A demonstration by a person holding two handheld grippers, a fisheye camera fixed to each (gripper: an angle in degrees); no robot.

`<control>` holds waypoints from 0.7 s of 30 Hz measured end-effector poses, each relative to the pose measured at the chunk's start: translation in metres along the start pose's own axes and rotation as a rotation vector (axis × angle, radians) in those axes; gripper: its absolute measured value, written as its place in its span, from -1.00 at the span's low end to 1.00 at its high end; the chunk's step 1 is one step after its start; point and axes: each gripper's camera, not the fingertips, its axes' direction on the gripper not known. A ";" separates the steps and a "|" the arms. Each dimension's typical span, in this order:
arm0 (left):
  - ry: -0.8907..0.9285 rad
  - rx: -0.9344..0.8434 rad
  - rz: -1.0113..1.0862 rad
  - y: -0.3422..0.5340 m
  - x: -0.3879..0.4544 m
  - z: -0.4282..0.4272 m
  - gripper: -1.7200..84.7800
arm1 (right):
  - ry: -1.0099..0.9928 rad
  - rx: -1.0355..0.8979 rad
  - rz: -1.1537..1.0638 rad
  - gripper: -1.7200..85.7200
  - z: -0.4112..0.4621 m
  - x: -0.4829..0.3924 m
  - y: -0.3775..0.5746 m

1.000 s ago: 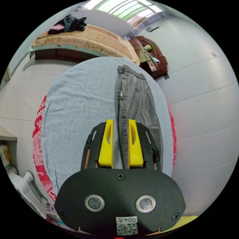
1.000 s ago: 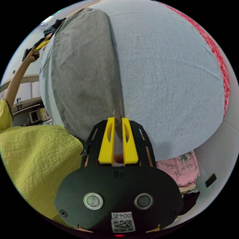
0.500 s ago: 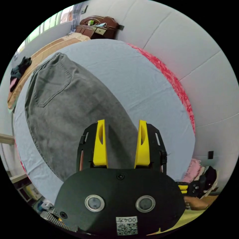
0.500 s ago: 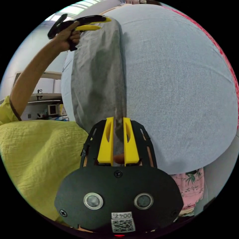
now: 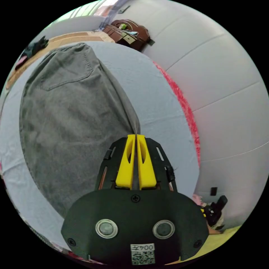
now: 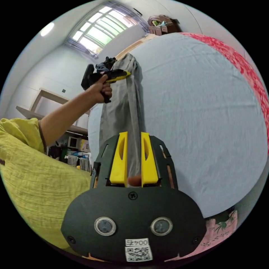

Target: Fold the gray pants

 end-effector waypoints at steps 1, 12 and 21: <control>0.042 0.011 -0.015 0.005 -0.012 -0.005 -0.94 | 0.011 0.006 -0.027 -0.77 0.002 0.000 -0.015; 0.437 0.103 -0.120 0.096 -0.204 -0.055 -0.95 | 0.187 0.041 -0.238 -0.78 0.089 -0.027 -0.174; 0.586 0.143 -0.158 0.144 -0.281 -0.084 -0.95 | 0.300 0.053 -0.380 -0.76 0.196 -0.059 -0.305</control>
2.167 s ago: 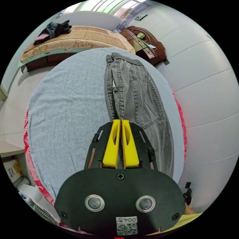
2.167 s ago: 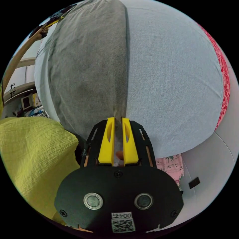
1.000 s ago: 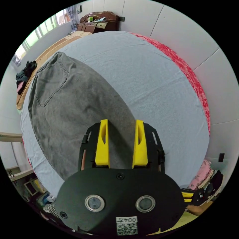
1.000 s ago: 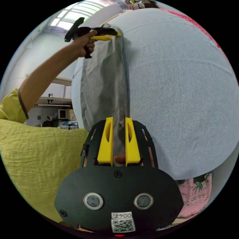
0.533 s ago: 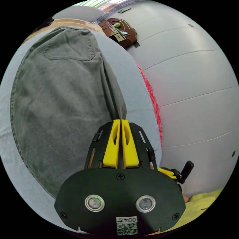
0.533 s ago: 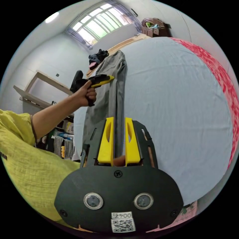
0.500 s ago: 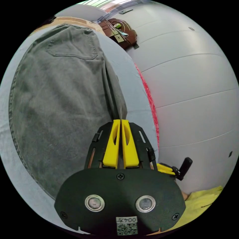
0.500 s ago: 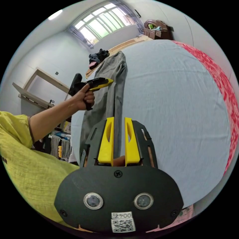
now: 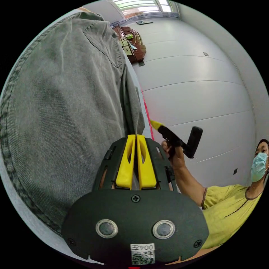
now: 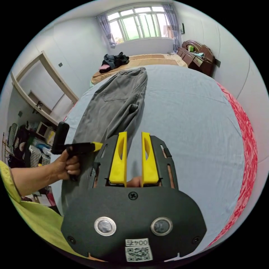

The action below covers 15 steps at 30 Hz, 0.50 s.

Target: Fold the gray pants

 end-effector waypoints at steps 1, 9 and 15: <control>0.000 0.002 -0.003 0.002 -0.001 -0.004 -0.95 | 0.026 -0.004 -0.021 -0.76 0.016 -0.003 -0.015; 0.005 0.007 -0.001 0.020 -0.013 -0.053 -0.95 | 0.117 -0.010 -0.200 -0.77 0.099 -0.025 -0.072; 0.027 0.006 -0.009 0.029 -0.023 -0.083 -0.95 | 0.140 -0.058 -0.371 -0.74 0.149 -0.037 -0.077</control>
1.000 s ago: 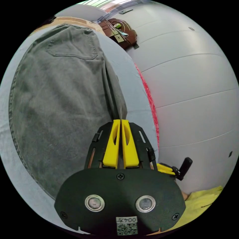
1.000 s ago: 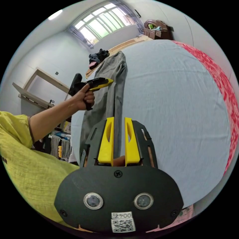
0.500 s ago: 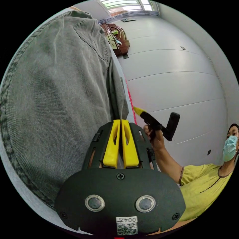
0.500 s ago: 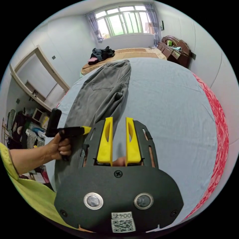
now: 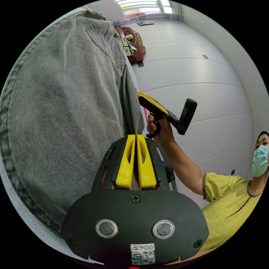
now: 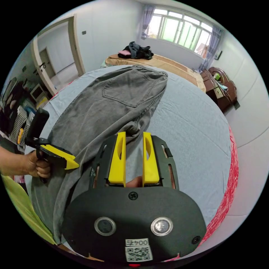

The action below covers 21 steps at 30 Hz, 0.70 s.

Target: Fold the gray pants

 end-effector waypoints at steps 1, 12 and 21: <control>0.000 0.000 0.001 0.001 0.000 -0.003 -0.95 | 0.021 -0.003 -0.037 -0.73 0.008 -0.003 -0.001; 0.055 0.013 0.019 0.010 -0.009 -0.047 -0.93 | 0.093 -0.005 -0.167 -0.74 0.062 0.010 0.015; 0.085 0.033 0.020 0.009 -0.016 -0.068 -0.91 | 0.139 -0.008 0.065 -0.96 0.087 0.120 0.043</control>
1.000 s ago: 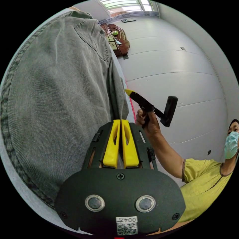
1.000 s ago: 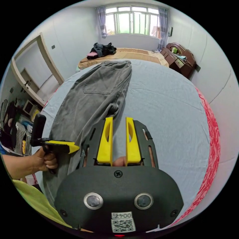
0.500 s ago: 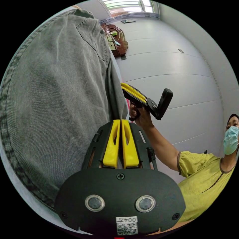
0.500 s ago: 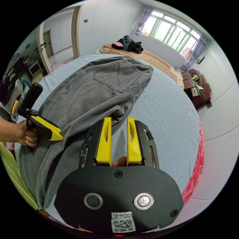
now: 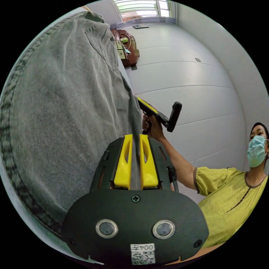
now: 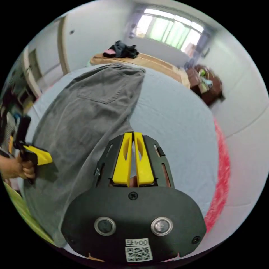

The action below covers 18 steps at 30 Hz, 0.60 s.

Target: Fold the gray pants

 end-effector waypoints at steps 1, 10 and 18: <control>-0.001 -0.002 0.001 -0.001 0.000 0.000 -0.91 | -0.110 -0.016 0.099 -0.96 0.014 0.037 0.012; -0.018 -0.053 -0.016 -0.016 -0.004 0.005 -0.90 | -0.471 -0.040 0.407 -0.87 0.084 0.162 0.062; -0.039 -0.069 -0.017 -0.034 -0.003 0.018 -0.90 | -0.442 0.099 0.568 -0.94 0.060 0.208 0.100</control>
